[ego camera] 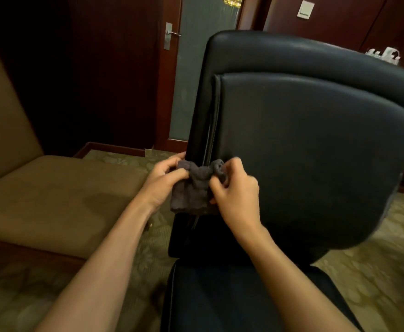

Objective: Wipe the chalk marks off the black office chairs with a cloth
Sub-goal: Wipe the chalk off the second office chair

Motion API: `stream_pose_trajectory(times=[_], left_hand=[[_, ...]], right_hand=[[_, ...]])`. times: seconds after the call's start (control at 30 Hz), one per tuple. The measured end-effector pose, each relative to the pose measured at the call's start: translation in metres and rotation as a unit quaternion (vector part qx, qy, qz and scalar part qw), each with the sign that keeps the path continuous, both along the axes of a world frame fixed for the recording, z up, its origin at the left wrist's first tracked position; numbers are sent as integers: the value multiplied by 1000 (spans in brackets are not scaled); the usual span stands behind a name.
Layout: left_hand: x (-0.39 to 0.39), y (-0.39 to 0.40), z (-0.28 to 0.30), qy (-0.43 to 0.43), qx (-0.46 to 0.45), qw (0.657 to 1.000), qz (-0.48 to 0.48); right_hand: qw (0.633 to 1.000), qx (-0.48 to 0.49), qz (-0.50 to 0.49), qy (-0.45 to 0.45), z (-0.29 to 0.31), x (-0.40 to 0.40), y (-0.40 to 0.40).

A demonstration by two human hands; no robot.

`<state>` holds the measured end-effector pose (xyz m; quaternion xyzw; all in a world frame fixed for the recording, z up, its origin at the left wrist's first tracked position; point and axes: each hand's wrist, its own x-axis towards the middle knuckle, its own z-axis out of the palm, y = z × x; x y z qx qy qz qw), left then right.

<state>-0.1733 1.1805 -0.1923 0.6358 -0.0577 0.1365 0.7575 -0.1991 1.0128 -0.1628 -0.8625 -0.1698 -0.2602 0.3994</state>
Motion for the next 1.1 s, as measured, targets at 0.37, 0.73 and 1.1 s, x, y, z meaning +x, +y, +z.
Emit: stream_pose_trajectory(times=[0.37, 0.73, 1.1], left_hand=[[-67, 29, -21, -57, 12, 997, 55], [-99, 1, -74, -47, 120, 967, 219], [-129, -12, -69, -16, 65, 948, 313]], right_hand=[[997, -22, 54, -55, 42, -37, 39], [995, 4, 89, 54, -60, -77, 18], [996, 38, 84, -20, -61, -80, 20]])
